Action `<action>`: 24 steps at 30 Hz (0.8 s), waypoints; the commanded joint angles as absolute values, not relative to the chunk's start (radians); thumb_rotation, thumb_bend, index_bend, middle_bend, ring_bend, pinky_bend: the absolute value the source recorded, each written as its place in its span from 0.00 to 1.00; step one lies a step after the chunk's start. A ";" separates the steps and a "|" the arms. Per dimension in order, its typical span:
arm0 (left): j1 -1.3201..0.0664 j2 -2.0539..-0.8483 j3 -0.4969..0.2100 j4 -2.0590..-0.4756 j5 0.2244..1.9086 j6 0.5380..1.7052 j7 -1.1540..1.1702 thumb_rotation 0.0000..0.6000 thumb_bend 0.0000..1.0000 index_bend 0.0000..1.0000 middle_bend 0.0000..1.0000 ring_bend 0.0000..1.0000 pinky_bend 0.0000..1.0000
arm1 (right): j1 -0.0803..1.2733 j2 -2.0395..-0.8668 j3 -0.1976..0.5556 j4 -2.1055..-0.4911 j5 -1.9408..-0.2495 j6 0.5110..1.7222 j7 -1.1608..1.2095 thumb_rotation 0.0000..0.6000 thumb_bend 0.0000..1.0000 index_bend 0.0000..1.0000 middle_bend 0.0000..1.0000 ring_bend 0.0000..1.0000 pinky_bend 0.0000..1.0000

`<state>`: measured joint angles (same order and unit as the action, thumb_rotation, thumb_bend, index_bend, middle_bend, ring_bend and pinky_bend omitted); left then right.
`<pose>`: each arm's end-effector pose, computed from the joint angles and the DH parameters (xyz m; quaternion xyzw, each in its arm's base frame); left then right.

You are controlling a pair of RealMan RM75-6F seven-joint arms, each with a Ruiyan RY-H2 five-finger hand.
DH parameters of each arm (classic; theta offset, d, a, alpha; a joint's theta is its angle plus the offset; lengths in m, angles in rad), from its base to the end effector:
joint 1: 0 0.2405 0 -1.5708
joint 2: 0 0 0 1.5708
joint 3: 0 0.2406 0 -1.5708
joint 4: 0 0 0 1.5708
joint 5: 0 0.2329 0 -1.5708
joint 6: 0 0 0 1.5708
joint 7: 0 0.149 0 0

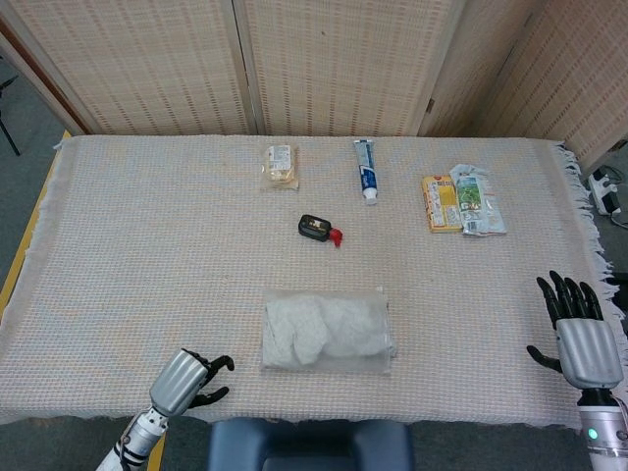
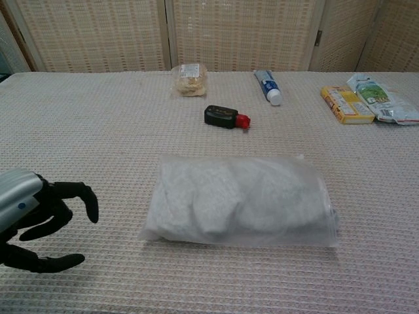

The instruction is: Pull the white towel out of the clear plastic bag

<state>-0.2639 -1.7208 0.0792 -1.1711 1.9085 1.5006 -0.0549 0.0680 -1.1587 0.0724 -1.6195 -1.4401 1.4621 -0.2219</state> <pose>-0.2087 0.1813 -0.0536 -0.7169 -0.3120 -0.5254 0.3357 -0.3106 -0.1861 0.1213 0.6068 -0.3560 0.3201 0.6345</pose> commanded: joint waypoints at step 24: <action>-0.358 -2.014 0.059 -0.801 1.842 1.521 -0.185 1.00 0.26 0.50 1.00 1.00 1.00 | 0.087 -1.150 0.083 -1.622 -1.386 1.413 -0.220 1.00 0.03 0.00 0.00 0.00 0.00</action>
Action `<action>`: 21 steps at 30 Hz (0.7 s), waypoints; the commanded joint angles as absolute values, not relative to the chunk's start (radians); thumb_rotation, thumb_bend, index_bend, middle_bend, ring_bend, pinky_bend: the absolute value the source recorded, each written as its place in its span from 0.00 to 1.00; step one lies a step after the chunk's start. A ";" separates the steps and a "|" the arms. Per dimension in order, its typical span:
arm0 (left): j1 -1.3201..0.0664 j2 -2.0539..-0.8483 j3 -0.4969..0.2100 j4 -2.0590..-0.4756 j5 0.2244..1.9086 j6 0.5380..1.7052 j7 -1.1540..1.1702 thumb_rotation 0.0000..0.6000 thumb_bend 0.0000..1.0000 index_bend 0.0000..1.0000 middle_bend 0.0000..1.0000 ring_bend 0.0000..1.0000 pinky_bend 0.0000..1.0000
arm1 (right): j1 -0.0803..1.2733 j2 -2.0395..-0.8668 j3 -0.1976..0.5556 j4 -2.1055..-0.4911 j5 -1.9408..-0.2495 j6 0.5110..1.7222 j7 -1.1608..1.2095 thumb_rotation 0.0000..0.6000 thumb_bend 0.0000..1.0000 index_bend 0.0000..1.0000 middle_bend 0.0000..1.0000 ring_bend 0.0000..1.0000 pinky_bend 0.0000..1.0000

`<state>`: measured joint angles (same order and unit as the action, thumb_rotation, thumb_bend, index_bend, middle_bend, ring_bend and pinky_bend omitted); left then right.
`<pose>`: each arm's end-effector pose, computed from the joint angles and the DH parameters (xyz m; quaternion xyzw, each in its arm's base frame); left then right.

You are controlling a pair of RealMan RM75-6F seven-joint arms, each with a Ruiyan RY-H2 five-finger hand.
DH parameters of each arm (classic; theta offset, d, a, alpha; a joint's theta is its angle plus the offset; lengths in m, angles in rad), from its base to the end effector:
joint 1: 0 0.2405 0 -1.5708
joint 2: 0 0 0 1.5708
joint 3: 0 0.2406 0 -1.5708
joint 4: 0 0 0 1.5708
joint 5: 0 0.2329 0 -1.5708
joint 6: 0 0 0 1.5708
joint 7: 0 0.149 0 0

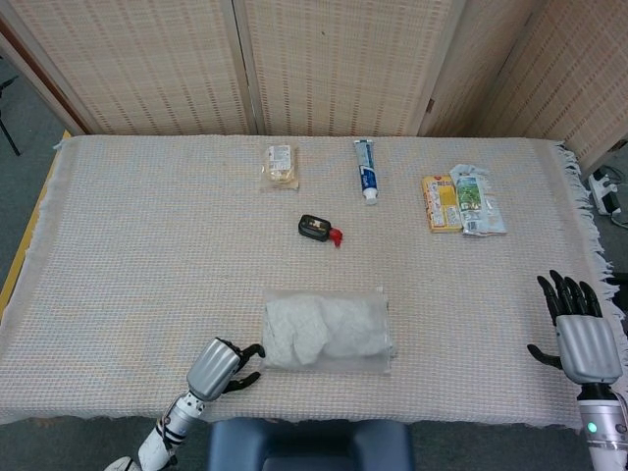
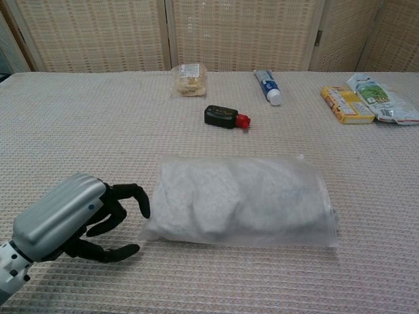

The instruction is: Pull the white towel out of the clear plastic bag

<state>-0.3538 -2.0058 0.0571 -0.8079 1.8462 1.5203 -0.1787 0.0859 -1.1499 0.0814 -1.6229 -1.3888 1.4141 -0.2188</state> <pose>-0.1927 0.2113 -0.1087 -0.7060 -0.3065 -0.5491 0.3259 -0.3162 -0.1930 0.1210 0.6036 -0.3740 0.3056 0.6343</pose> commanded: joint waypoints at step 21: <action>-0.390 -2.101 0.065 -0.720 1.796 1.535 -0.232 1.00 0.41 0.59 1.00 1.00 1.00 | 0.098 -1.153 0.088 -1.621 -1.359 1.397 -0.230 1.00 0.03 0.00 0.00 0.00 0.00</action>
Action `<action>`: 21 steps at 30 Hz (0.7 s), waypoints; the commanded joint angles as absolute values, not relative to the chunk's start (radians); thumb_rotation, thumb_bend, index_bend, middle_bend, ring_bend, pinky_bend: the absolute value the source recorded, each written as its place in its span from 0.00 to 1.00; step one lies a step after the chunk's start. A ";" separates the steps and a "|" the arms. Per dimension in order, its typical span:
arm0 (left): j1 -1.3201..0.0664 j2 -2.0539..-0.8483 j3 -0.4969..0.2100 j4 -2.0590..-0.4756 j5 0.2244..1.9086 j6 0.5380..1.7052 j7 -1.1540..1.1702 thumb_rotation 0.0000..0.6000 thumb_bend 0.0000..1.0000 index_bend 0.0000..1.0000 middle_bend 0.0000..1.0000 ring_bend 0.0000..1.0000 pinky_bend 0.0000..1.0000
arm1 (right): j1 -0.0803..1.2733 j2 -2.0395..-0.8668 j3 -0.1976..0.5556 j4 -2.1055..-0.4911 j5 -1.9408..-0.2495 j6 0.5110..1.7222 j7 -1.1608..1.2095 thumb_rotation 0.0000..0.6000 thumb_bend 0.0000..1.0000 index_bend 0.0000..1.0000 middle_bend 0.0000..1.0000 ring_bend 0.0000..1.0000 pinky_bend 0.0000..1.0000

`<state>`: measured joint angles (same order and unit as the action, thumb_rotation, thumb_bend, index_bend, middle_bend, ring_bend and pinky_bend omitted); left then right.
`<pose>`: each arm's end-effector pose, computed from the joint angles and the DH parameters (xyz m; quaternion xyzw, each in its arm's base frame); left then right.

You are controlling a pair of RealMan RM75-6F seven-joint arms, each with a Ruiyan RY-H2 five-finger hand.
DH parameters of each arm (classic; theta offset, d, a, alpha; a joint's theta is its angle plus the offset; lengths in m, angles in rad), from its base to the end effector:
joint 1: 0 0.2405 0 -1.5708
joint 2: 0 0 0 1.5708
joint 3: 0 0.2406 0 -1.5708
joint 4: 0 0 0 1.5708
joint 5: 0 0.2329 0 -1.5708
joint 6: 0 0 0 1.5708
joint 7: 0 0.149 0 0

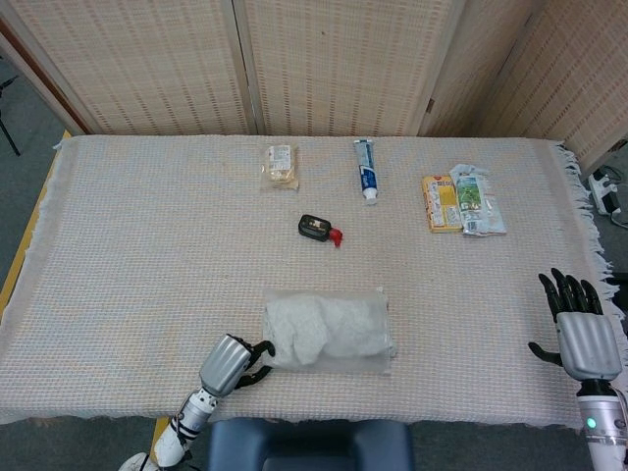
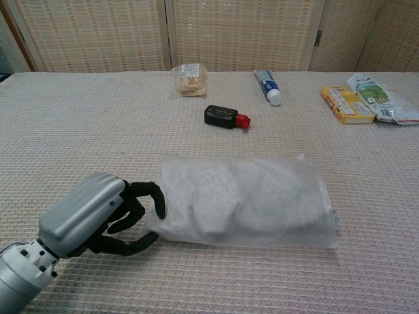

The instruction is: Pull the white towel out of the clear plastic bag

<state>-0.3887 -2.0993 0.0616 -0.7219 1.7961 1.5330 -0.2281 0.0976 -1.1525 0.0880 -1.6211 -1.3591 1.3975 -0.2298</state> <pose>-0.1779 0.2173 -0.1251 -0.6895 -0.3216 -0.5662 0.3171 -0.3184 -0.1977 0.1205 0.6009 -0.3784 0.2982 0.6379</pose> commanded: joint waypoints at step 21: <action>-0.404 -2.090 0.093 -0.731 1.789 1.538 -0.223 1.00 0.52 0.67 1.00 1.00 1.00 | 0.211 -1.358 0.020 -1.388 -1.538 1.274 -0.057 1.00 0.18 0.31 0.00 0.00 0.00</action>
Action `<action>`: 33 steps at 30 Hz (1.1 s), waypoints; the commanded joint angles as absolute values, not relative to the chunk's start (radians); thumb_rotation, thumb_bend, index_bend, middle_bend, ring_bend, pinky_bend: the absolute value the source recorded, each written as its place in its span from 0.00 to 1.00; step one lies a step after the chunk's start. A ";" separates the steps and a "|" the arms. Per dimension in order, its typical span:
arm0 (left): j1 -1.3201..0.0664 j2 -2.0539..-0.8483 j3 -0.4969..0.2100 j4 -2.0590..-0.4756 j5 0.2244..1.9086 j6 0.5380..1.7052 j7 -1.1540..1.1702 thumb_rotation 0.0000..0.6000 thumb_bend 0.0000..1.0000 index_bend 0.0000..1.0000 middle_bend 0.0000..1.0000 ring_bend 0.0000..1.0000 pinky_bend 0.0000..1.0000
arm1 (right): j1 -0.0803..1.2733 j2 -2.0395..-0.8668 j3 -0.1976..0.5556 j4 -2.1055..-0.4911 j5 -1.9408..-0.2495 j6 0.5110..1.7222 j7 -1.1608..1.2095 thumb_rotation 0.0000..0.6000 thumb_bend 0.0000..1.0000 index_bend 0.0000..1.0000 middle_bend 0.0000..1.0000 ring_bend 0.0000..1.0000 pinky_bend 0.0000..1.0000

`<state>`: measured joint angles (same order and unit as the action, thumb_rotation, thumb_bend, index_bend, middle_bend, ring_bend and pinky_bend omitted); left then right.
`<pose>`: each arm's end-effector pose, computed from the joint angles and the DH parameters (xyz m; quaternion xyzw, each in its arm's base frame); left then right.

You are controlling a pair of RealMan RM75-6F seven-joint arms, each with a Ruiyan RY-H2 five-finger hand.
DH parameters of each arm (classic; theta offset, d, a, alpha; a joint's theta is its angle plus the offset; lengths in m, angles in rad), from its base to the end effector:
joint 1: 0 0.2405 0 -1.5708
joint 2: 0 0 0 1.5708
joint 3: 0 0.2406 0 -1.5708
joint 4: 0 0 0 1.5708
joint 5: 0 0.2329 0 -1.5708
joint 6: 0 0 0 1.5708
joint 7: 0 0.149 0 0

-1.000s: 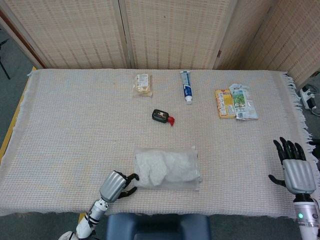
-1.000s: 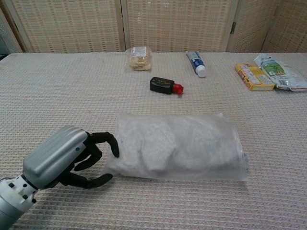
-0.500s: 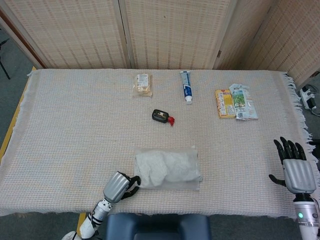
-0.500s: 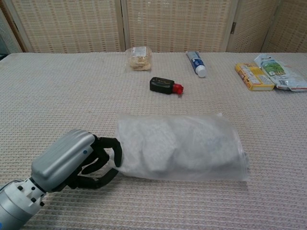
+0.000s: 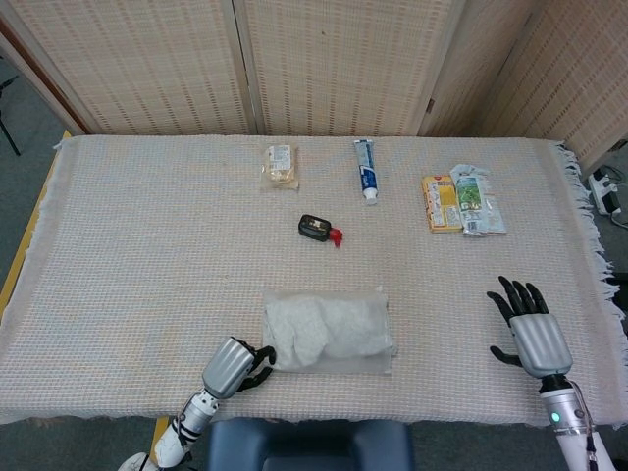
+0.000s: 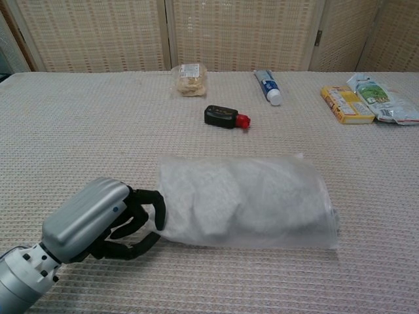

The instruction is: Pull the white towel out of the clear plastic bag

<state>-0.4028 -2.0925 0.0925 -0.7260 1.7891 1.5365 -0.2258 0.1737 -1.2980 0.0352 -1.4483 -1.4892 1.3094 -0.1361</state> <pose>-0.1773 0.2146 -0.1263 -0.6995 -0.3163 -0.5630 0.3061 -0.3140 -0.2102 0.0644 0.6672 -0.3776 0.3204 0.5565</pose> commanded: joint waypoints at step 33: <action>-0.424 -2.031 0.066 -0.877 1.768 1.545 -0.158 1.00 0.51 0.68 1.00 1.00 1.00 | 0.278 -1.742 0.009 -1.140 -1.575 1.283 0.406 1.00 0.26 0.48 0.00 0.00 0.00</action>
